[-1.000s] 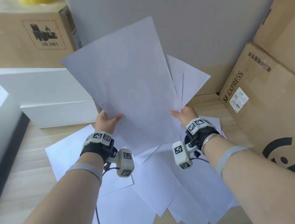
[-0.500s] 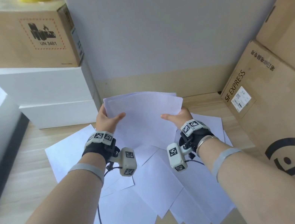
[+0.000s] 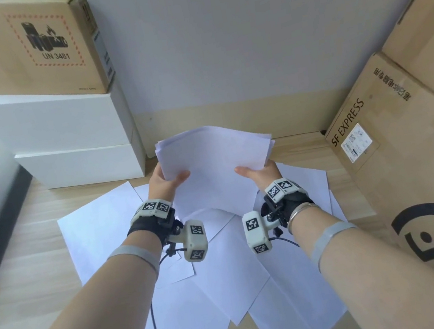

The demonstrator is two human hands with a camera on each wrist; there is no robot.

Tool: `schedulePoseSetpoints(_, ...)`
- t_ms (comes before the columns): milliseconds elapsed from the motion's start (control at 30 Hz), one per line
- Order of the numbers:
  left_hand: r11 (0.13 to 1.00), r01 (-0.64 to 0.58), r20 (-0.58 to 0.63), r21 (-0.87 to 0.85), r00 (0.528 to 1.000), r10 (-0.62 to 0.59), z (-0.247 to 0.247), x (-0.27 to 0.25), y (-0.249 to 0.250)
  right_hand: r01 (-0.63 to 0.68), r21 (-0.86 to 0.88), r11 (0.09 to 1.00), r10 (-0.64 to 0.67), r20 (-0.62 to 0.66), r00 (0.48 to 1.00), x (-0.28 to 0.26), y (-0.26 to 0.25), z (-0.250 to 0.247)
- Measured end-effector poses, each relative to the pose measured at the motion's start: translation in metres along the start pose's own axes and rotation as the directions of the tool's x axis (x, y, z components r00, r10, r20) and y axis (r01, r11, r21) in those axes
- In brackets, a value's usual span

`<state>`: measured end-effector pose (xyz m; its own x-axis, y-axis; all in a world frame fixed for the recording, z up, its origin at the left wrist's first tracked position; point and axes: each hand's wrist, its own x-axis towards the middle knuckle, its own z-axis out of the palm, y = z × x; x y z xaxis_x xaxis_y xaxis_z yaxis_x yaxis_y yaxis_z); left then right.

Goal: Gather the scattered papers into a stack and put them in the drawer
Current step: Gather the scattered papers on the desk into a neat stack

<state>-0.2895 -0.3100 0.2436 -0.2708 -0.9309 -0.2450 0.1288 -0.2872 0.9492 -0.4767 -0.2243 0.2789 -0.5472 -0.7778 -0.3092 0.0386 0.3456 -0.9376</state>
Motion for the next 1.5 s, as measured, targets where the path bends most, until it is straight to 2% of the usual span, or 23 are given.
schedulePoseSetpoints(100, 0.999, 0.029, 0.011, -0.013, 1.000, -0.029, -0.001, 0.002, 0.004, 0.019, 0.009, 1.000, -0.019, 0.026, 0.999, 0.001, -0.001, -0.005)
schedulePoseSetpoints(167, 0.996, 0.077, 0.012, 0.040, 0.997, -0.078, -0.004, 0.002, 0.000, 0.015, 0.000, 1.000, -0.015, 0.028, 1.000, 0.001, 0.003, -0.007)
schedulePoseSetpoints(300, 0.981, 0.095, 0.071, 0.168, 0.992, -0.108, -0.005, -0.002, -0.013, -0.050, -0.126, 0.991, 0.058, 0.059, 0.997, 0.001, 0.014, -0.002)
schedulePoseSetpoints(333, 0.968, 0.113, 0.063, 0.226, 0.990, -0.130, -0.002, -0.006, -0.013, -0.056, -0.155, 0.986, 0.066, 0.059, 0.996, 0.002, 0.016, 0.001)
schedulePoseSetpoints(433, 0.864, 0.188, -0.111, 0.467, 0.982, -0.154, 0.002, -0.004, -0.017, -0.046, -0.168, 0.985, 0.053, 0.033, 0.998, 0.007, 0.020, 0.003)
schedulePoseSetpoints(467, 0.855, 0.186, -0.121, 0.484, 0.982, -0.145, 0.001, -0.002, -0.018, -0.045, -0.158, 0.986, 0.048, 0.019, 0.999, 0.009, 0.021, 0.003)
schedulePoseSetpoints(567, 0.891, 0.133, -0.083, 0.434, 0.991, -0.107, -0.005, 0.002, -0.016, -0.039, -0.117, 0.992, 0.041, 0.008, 0.999, 0.013, 0.023, -0.002)
schedulePoseSetpoints(667, 0.915, 0.181, -0.058, 0.361, 0.983, -0.172, -0.014, 0.003, -0.026, -0.069, -0.155, 0.986, 0.079, 0.059, 0.995, 0.012, 0.031, -0.001)
schedulePoseSetpoints(733, 0.849, 0.229, -0.051, 0.476, 0.971, -0.234, -0.012, 0.002, -0.034, -0.111, -0.243, 0.964, 0.131, 0.068, 0.989, 0.012, 0.043, 0.003)
schedulePoseSetpoints(800, 0.782, 0.234, -0.076, 0.577, 0.969, -0.234, -0.008, 0.001, -0.039, -0.157, -0.304, 0.940, 0.175, 0.034, 0.984, 0.017, 0.055, 0.007)
schedulePoseSetpoints(833, 0.783, 0.232, -0.094, 0.577, 0.971, -0.219, -0.006, 0.001, -0.038, -0.173, -0.308, 0.936, 0.186, 0.012, 0.983, 0.019, 0.058, 0.008)
schedulePoseSetpoints(1000, 0.802, 0.174, -0.129, 0.572, 0.984, -0.122, 0.002, 0.007, -0.030, -0.129, -0.295, 0.947, 0.127, -0.024, 0.992, 0.025, 0.052, 0.010)
schedulePoseSetpoints(1200, 0.862, 0.145, -0.118, 0.486, 0.988, -0.100, 0.006, 0.008, -0.025, -0.051, -0.320, 0.946, 0.052, -0.006, 0.999, 0.034, 0.050, 0.010)
schedulePoseSetpoints(1300, 0.872, 0.173, -0.097, 0.459, 0.985, -0.144, 0.008, 0.006, -0.023, -0.010, -0.362, 0.932, 0.024, 0.033, 0.999, 0.036, 0.049, 0.006)
schedulePoseSetpoints(1500, 0.783, 0.297, -0.103, 0.546, 0.952, -0.289, 0.006, -0.008, -0.040, -0.088, -0.472, 0.877, 0.164, 0.124, 0.979, 0.035, 0.072, -0.008)
